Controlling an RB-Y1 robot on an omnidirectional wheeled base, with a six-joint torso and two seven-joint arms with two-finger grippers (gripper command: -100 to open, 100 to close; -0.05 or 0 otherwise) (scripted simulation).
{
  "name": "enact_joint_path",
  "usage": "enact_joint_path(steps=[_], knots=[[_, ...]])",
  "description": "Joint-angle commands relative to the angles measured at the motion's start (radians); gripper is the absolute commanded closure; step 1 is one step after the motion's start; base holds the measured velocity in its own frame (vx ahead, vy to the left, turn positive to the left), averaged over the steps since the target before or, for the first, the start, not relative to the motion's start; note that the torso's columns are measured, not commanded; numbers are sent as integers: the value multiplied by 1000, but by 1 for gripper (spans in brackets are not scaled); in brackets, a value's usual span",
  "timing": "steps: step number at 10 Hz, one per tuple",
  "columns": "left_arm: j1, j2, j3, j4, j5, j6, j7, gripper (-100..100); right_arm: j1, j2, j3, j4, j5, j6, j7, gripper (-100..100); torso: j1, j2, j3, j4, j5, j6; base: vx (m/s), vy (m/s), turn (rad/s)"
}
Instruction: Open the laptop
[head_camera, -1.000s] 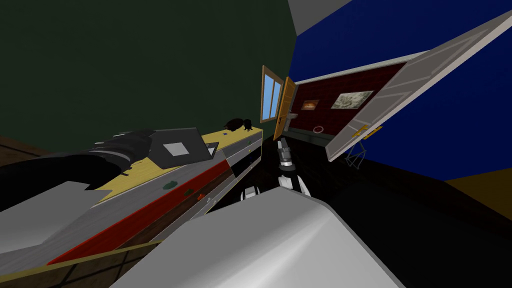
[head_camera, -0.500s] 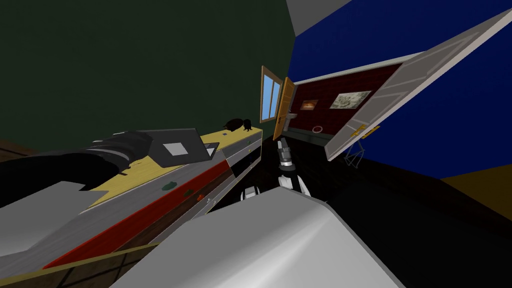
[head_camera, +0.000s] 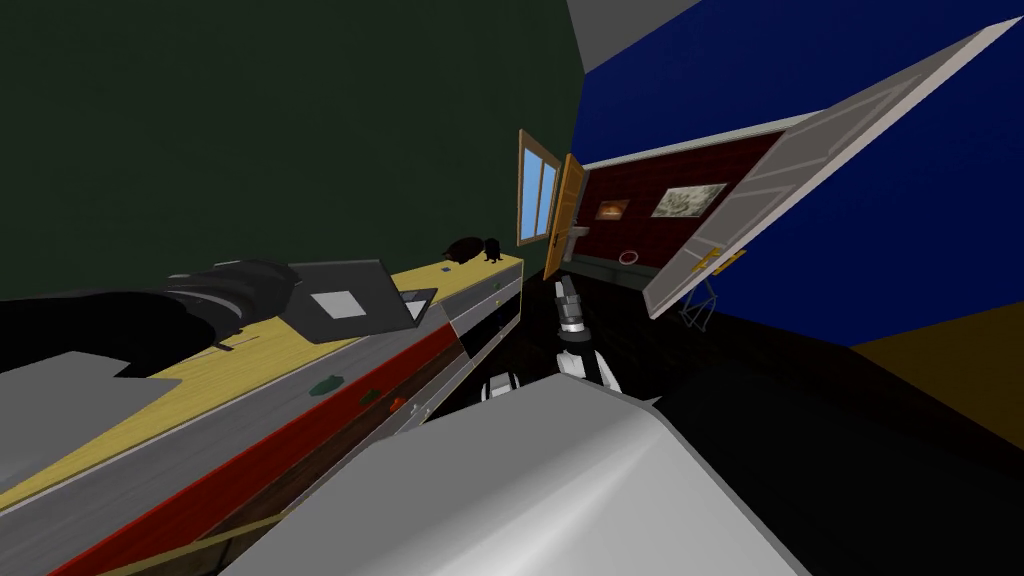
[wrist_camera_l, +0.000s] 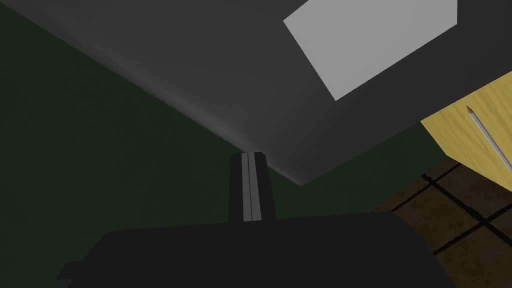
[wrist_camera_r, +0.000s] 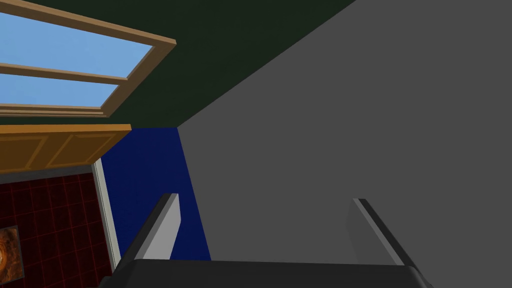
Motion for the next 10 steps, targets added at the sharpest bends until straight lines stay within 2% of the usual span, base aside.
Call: enact_joint_path(steps=[1, 2, 3, 4, 5, 6, 7, 8, 9, 10], knots=[[-18, 51, 20, 5, 80, 52, 16, 100, 0, 0, 0, 0, 0, 0, 0, 0, 1, 0, 0, 0, 0, 0, 33, 28, -45], [-29, 91, 42, 9, 111, 93, 25, 100, 0, 0, 0, 0, 0, 0, 0, 0, 0, 0, 0, 0, 0, 0, 37, 23, -74], [-29, 91, 42, 9, 141, 93, 25, 100, 0, 0, 0, 0, 0, 0, 0, 0, 0, -1, -1, 0, 0, 0, 30, 23, -53], [-39, 131, 64, 14, 172, 134, 35, 100, 0, 0, 0, 0, 0, 0, 0, 0, 0, -1, 0, 0, 0, 0, 34, 25, -76], [-39, 131, 64, 14, 199, 134, 35, 100, 0, 0, 0, 0, 0, 0, 0, 0, 0, -1, -1, 0, 0, 0, 31, 24, -42], [-39, 131, 64, 14, 210, 134, 35, 100, 0, 0, 0, 0, 0, 0, 0, 0, 0, -1, 0, 0, 0, 0, 15, 13, 1], [-50, 172, 86, 19, 250, 175, 44, 100, 0, 0, 0, 0, 0, 0, 0, 0, 0, 0, 0, 0, 0, 0, 22, 22, -88], [-50, 172, 86, 19, 273, 175, 44, 100, 0, 0, 0, 0, 0, 0, 0, 0, 0, 0, 0, 0, 0, 1, 25, 27, -49], [-60, 212, 108, 23, 304, 216, 54, 100, 0, 0, 0, 0, 0, 0, 0, 0, 1, -1, -1, 0, 0, 0, 31, 34, -84], [-60, 212, 108, 23, 335, 216, 54, 100, 0, 0, 0, 0, 0, 0, 0, 0, 1, -1, -1, 0, 0, 0, 31, 26, -45]])
